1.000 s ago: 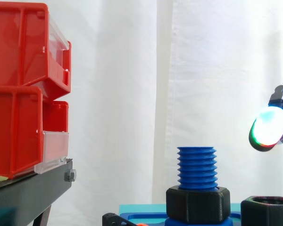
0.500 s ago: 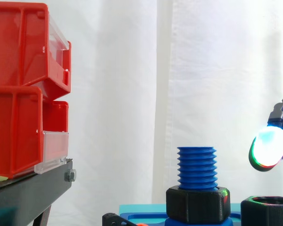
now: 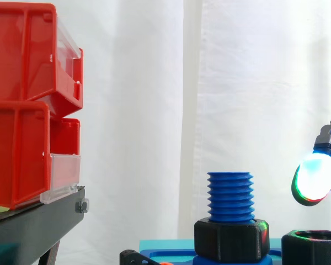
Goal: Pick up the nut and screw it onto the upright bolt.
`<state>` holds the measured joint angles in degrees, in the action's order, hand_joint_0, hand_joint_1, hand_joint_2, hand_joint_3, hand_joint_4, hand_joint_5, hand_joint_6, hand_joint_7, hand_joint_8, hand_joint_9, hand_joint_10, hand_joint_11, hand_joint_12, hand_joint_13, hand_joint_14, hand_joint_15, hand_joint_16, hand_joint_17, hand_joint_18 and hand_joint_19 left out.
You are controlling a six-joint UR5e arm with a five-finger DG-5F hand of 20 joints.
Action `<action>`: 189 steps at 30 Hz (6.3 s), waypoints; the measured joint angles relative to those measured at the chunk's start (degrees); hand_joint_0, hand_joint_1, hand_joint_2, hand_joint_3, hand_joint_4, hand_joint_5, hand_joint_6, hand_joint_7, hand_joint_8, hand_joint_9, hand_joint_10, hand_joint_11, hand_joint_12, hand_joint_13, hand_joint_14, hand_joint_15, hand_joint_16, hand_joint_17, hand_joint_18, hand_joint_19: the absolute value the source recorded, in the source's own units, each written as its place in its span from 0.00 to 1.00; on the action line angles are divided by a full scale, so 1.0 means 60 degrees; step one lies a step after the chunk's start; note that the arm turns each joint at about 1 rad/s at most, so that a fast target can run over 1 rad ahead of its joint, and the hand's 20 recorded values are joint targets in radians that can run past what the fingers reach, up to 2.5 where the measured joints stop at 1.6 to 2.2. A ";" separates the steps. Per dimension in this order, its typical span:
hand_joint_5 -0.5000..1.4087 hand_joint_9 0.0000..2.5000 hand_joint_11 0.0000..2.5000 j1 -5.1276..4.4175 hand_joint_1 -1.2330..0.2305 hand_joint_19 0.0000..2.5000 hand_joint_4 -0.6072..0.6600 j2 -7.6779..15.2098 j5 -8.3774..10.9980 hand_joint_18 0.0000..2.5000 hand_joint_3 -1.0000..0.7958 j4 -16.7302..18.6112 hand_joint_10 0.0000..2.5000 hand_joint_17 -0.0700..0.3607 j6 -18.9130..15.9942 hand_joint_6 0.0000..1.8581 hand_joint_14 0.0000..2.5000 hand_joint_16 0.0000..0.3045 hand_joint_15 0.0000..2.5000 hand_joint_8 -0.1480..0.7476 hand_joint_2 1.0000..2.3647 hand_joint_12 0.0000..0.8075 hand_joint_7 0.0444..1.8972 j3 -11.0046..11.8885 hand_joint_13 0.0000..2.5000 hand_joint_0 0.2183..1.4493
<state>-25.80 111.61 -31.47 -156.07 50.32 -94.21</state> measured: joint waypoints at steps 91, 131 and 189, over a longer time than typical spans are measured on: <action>0.10 0.00 0.00 -0.0095 0.27 0.00 0.63 0.0030 0.0439 0.00 0.28 0.0470 0.00 0.49 0.0020 0.27 0.00 0.20 0.00 0.49 0.00 0.53 0.32 -0.0013 0.00 0.09; 0.10 0.00 0.00 -0.0502 0.24 0.00 0.61 0.0029 0.0444 0.00 0.28 0.0661 0.00 0.47 0.0448 0.27 0.00 0.20 0.00 0.47 0.00 0.51 0.33 -0.0013 0.00 0.11; 0.11 0.01 0.00 -0.0201 0.28 0.00 0.64 0.1138 0.0252 0.00 0.28 0.0547 0.00 0.44 -0.0054 0.27 0.00 0.17 0.00 0.48 0.00 0.47 0.36 0.0600 0.00 0.17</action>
<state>-27.00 118.44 -29.95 -152.79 50.00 -90.62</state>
